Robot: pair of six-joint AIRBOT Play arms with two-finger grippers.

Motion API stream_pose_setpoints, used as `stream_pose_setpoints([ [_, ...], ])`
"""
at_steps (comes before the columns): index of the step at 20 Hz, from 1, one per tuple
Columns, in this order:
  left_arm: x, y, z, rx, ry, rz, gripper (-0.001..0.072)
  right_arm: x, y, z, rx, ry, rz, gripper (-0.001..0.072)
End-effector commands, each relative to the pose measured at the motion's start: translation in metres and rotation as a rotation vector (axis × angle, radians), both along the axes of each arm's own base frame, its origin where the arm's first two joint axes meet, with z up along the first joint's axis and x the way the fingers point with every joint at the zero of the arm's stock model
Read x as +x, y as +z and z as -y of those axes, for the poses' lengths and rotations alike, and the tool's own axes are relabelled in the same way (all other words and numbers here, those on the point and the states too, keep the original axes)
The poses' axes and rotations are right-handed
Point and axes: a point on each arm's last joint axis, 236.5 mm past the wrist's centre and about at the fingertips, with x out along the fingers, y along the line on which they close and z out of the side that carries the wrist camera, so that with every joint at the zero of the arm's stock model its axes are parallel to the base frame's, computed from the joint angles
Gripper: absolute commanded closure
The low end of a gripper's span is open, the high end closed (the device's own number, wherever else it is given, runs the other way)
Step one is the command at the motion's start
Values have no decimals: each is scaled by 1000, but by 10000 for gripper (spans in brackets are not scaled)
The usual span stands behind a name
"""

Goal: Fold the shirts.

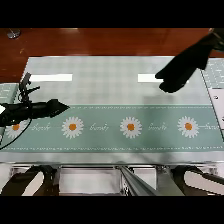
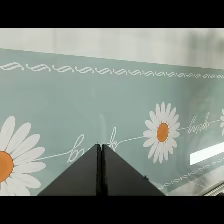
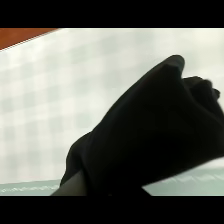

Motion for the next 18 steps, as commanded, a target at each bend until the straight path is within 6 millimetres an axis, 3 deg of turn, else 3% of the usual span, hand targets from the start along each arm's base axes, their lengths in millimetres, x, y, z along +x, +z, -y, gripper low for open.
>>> stream_pose_setpoints([
  [1, 0, 0, 0, 0, 1, 2, 679, -52, -10, 62, -41, -183, -128, 683],
  [5, 2, 0, -1, 2, 7, 6, 678, -117, -42, 87, 21, -382, -243, 683],
  [8, 6, 0, -3, 6, 21, 15, 678, -175, -71, 120, -20, -578, -330, 683],
  [13, 8, 0, -4, 7, 26, 19, 679, -308, -90, 181, -186, -1016, -499, 683],
  [15, 8, 0, -4, 7, 26, 20, 678, -354, -97, 186, -239, -1114, -562, 682],
  [18, 10, 1, -5, 10, 36, 28, 678, -396, -129, 170, -178, -1195, -668, 672],
])
